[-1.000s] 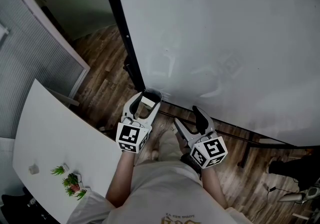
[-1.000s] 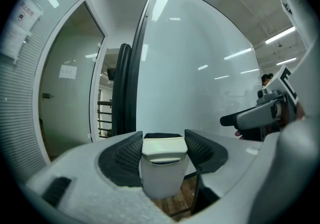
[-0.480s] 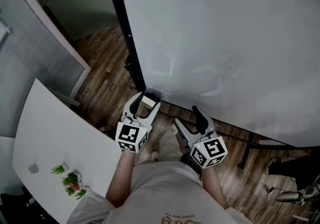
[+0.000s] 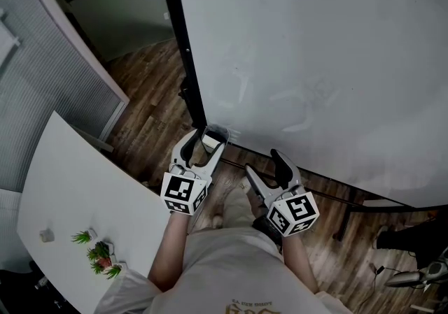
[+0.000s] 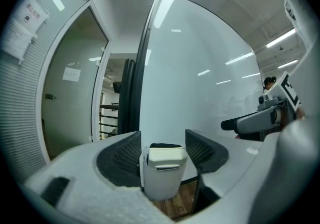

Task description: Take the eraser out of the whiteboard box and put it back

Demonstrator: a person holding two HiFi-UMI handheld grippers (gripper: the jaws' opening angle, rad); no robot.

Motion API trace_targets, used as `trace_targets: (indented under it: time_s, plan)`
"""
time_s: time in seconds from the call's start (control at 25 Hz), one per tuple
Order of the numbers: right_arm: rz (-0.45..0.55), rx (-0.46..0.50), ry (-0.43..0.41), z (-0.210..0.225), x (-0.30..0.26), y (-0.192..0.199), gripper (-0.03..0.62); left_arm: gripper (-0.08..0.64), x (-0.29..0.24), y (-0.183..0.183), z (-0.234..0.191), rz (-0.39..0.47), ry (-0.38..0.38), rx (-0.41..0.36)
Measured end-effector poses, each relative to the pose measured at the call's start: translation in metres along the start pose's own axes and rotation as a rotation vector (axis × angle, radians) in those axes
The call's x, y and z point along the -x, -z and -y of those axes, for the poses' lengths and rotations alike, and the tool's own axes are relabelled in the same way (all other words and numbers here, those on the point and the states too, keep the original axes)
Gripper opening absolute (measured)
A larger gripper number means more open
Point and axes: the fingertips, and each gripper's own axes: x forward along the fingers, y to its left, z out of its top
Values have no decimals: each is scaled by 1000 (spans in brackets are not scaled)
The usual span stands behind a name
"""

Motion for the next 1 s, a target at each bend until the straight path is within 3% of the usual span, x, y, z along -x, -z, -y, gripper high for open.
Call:
trace_targets:
  time_s: [0.48,0.68,0.84,1.0]
  plan:
    - [31,18,-13,-11,12,-13,316,264,24,-22,14,45,1,-8]
    - [45,24,-9,-15,17,-17,282,247,33,-30,22,57,13,-27]
    - [49,22,1,-15,22,-19,230,205,40,-37,24,71,9,-41]
    - [30,15,51,-6,26,-15,135,162,41,-33,26,58,5,-42]
